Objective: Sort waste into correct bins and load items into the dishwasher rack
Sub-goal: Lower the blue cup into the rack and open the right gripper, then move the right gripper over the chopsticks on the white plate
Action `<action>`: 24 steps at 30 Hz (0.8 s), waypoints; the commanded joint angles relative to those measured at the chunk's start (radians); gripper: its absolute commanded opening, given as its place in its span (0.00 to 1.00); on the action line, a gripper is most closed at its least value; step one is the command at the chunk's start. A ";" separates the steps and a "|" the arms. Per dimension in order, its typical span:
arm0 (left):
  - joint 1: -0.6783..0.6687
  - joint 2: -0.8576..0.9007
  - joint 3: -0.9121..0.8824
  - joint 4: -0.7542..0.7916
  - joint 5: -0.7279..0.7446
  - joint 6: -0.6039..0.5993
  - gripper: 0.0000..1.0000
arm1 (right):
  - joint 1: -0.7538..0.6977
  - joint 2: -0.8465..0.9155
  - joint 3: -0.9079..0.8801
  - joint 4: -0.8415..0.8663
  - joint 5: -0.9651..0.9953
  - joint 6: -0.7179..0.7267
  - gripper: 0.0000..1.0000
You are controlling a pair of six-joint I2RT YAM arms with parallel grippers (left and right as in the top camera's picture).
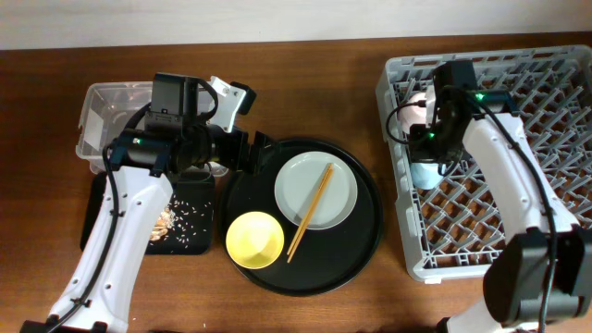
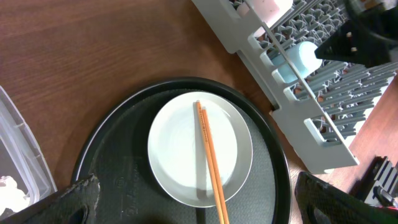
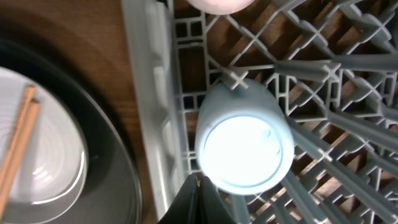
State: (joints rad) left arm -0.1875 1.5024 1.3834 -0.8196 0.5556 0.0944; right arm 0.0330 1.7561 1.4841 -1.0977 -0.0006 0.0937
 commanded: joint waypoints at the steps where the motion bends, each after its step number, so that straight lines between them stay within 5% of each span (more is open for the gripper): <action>1: 0.000 -0.009 -0.001 0.002 -0.007 0.012 0.99 | -0.003 0.079 -0.008 0.008 0.042 -0.007 0.04; 14: 0.000 -0.009 0.000 0.002 -0.007 0.012 0.99 | -0.001 0.105 0.062 -0.067 0.049 0.019 0.05; 19: 0.000 -0.009 -0.001 0.002 -0.007 0.012 0.99 | -0.001 0.087 0.149 -0.142 -0.004 0.011 0.26; 24: 0.000 -0.009 0.000 0.002 -0.007 0.012 0.99 | 0.013 0.087 0.142 -0.196 -0.185 -0.074 0.36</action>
State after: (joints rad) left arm -0.1875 1.5024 1.3834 -0.8196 0.5488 0.0944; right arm 0.0334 1.8446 1.6176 -1.2636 -0.0277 0.0975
